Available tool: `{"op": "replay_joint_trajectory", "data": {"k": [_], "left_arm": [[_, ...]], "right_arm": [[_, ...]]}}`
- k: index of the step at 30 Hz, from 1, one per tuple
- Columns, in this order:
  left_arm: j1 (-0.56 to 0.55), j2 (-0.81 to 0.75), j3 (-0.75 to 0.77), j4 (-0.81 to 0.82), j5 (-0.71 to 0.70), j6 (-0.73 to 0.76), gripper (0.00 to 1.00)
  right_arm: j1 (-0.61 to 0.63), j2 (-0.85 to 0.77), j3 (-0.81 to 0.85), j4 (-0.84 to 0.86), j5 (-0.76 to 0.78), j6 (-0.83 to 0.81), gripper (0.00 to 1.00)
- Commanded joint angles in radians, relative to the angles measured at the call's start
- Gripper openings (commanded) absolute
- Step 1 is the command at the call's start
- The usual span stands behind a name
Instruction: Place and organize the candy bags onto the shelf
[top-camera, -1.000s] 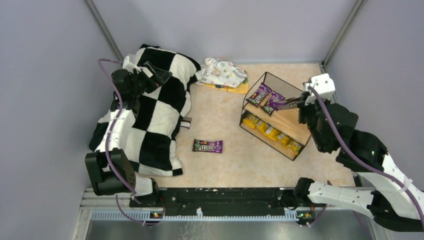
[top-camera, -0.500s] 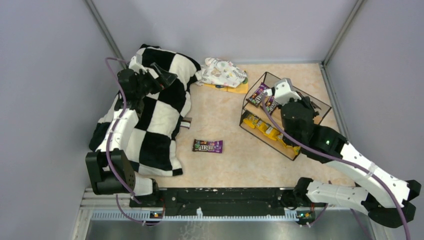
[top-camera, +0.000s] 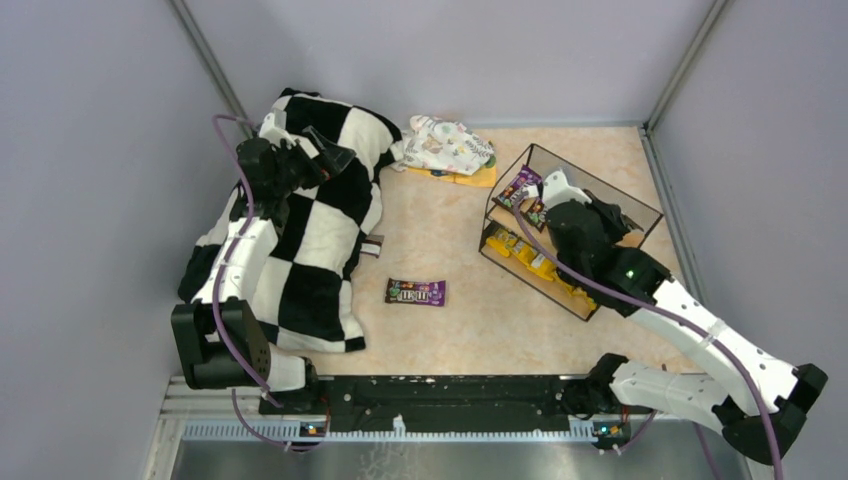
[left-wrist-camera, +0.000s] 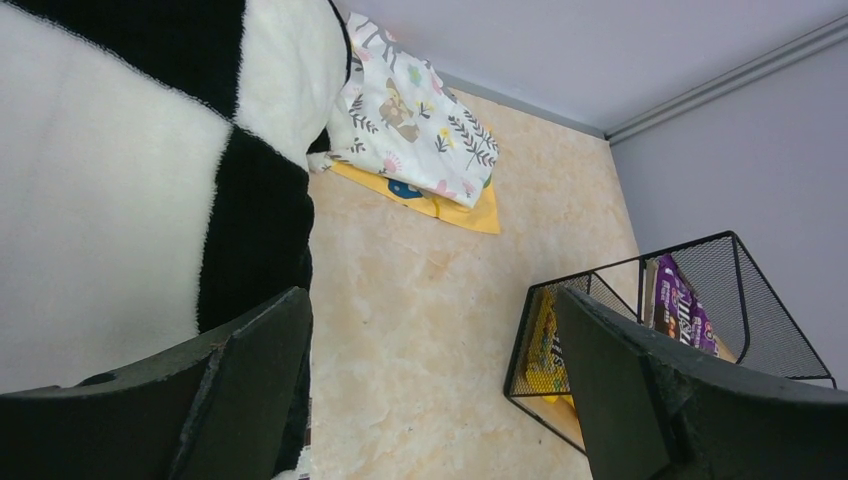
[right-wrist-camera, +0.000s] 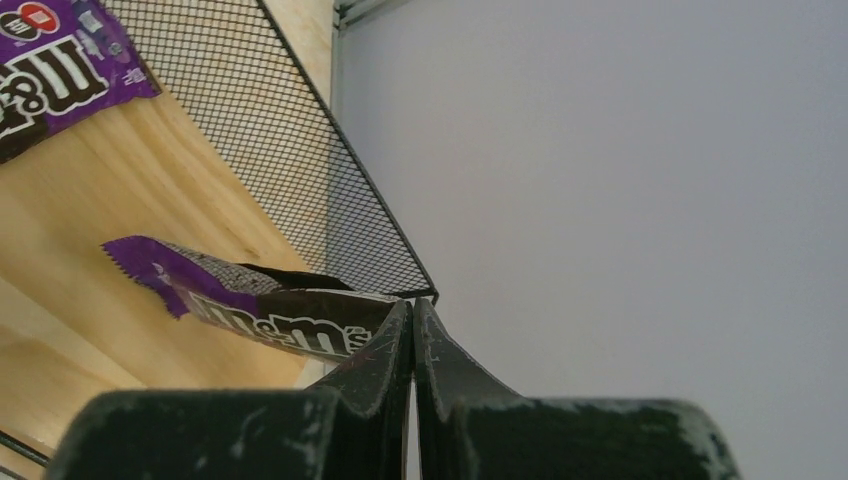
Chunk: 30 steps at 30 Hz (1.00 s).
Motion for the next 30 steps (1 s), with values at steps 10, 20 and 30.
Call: {"op": "replay_joint_trajectory", "data": {"k": [10,20,30], "left_arm": [[-0.005,-0.006,0.034,0.016,0.002,0.011,0.98],[-0.006,-0.006,0.034,0.018,0.011,0.005,0.98],[-0.011,-0.007,0.034,0.021,0.014,0.003,0.98]], "right_arm": [[-0.008,0.07,-0.049,-0.122,-0.07,0.046,0.0],[-0.008,0.075,-0.052,-0.127,0.03,-0.007,0.0],[-0.013,0.134,0.019,-0.318,0.006,0.132,0.0]]}}
